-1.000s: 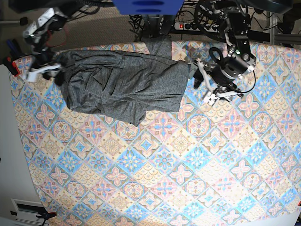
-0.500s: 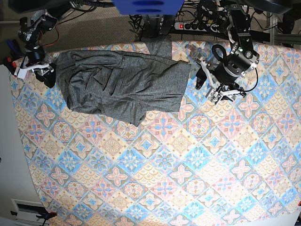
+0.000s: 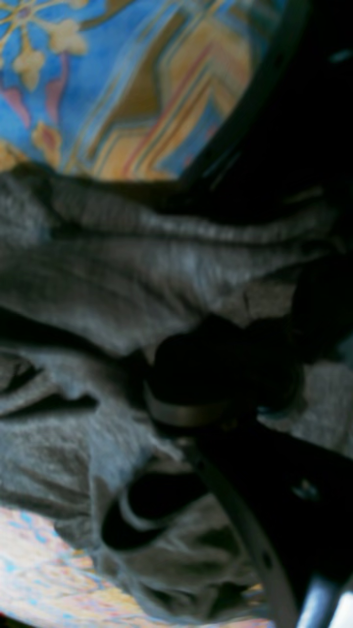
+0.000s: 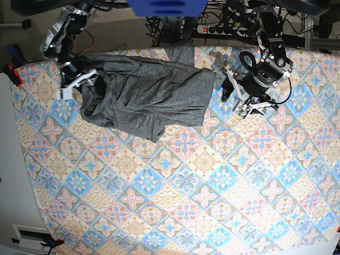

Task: Layout the t-shirt on the table in an organized manner, then fold the t-shirt properly
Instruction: 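Drag the strip end with the right gripper toward the shirt's middle, then fold the held end over the bundle with the right gripper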

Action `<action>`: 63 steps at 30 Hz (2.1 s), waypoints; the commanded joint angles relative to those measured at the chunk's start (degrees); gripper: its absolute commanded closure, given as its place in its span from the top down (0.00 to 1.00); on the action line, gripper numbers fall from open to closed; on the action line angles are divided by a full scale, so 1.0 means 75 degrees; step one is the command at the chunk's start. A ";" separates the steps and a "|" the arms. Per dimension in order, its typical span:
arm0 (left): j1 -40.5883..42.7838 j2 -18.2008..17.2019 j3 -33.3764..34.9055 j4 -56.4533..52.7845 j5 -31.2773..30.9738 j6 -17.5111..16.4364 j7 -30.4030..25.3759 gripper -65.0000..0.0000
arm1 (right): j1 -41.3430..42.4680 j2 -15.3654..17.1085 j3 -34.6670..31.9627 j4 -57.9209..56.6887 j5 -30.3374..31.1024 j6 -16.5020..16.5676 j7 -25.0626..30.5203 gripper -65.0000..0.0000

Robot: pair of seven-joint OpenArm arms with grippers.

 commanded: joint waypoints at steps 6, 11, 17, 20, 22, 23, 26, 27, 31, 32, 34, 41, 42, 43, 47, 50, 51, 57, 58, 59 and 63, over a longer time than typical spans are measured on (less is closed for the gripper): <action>-0.0062 -0.0004 -0.0004 0.0113 -0.0095 0.0036 -0.0144 0.57 | -0.0272 0.0012 -0.0519 0.0269 0.0198 0.0110 0.0072 0.62; -0.0038 -0.0004 -0.0016 0.0113 -0.0095 0.0036 -0.0144 0.57 | -0.0249 0.0012 -0.0671 0.0269 0.0198 0.0110 0.0072 0.45; 0.0009 -0.0028 -0.0028 0.0090 -0.0083 0.0036 -0.0109 0.57 | -0.0213 0.0036 -0.0449 0.0199 0.0174 0.0110 0.0072 0.00; 0.0009 -0.0040 -0.0039 0.0019 -0.0083 0.0036 -0.0109 0.57 | -0.0202 0.0036 0.0044 0.0175 0.0174 0.0110 0.0072 0.00; 0.0009 -0.0040 -0.0039 0.0019 -0.0083 0.0036 -0.0109 0.57 | -0.0190 0.0036 0.0231 0.0163 0.0186 0.0110 0.0072 0.00; 0.0009 -0.0040 -0.0039 0.0019 -0.0083 0.0036 -0.0109 0.57 | -0.0167 0.0082 0.0278 0.0128 0.0162 0.0110 0.0072 0.00; 0.0009 -0.0040 -0.0039 0.0019 -0.0083 0.0036 -0.0109 0.57 | 0.0455 0.0692 0.0442 0.0011 0.0174 0.0110 -0.0069 0.00; 0.0009 -0.0028 -0.0039 0.0019 -0.0083 0.0036 -0.0109 0.57 | 0.0806 0.0880 0.0477 -0.0130 0.0162 0.0110 -0.0291 0.00; 0.0009 -0.0028 -0.0039 0.0008 -0.0072 0.0036 -0.0109 0.57 | 0.2025 0.1559 0.0477 -0.0903 0.0151 0.0110 -0.1030 0.00; 0.0009 -0.0028 -0.0039 0.0008 -0.0072 0.0036 -0.0109 0.57 | 0.2201 0.1700 0.0477 -0.1079 0.0151 0.0110 -0.1124 0.00; 0.0009 -0.0028 -0.0039 -0.0016 -0.0072 0.0036 -0.0109 0.57 | 0.2482 0.1934 0.0477 -0.1431 0.0139 0.0110 -0.1217 0.00; -0.0003 -0.0063 -0.0039 -0.0145 0.0022 0.0036 -0.0109 0.57 | 0.2963 0.2204 0.0442 -0.2052 -0.0752 0.0110 -0.1206 0.00; -0.0003 -0.0040 -0.0039 -0.0145 0.0128 0.0036 -0.0121 0.57 | 0.2963 0.2204 0.0442 -0.2052 -0.0928 0.0110 -0.1206 0.00; -0.0003 -0.0004 -0.0028 -0.0145 0.0257 0.0036 -0.0121 0.57 | 0.2940 0.2204 0.0442 -0.2040 -0.1127 0.0110 -0.1206 0.00; -0.0038 0.0007 -0.0016 -0.0145 0.0468 0.0036 -0.0121 0.57 | 0.2928 0.2204 0.0442 -0.1689 -0.1760 0.0110 -0.1229 0.00; -0.0050 0.0007 -0.0016 -0.0145 0.0479 0.0036 -0.0156 0.57 | 0.2951 0.2134 0.0419 -0.0809 -0.1971 0.0110 -0.1241 0.00; -0.0050 -0.0004 -0.0016 -0.0145 0.0479 0.0036 -0.0156 0.57 | 0.2916 0.2040 0.0407 -0.0505 -0.2006 0.0110 -0.1252 0.00; -0.0050 -0.0004 0.0008 -0.0227 0.0479 0.0036 -0.0109 0.57 | 0.2904 0.1055 -0.0167 0.1265 -0.3506 0.0110 -0.1346 0.00; -0.0050 -0.0004 0.0008 -0.0262 0.0479 0.0036 -0.0132 0.57 | 0.2904 0.0938 -0.0331 0.1488 -0.3870 0.0110 -0.1311 0.00; -0.0050 -0.0004 0.0008 -0.0262 0.0479 0.0036 -0.0132 0.57 | 0.2881 0.0762 -0.0496 0.1617 -0.4175 0.0110 -0.1311 0.00; -0.0027 -0.0004 0.0008 -0.0262 0.0479 0.0036 -0.0121 0.57 | 0.2565 0.0118 -0.0753 0.1804 -0.5101 0.0110 -0.1299 0.00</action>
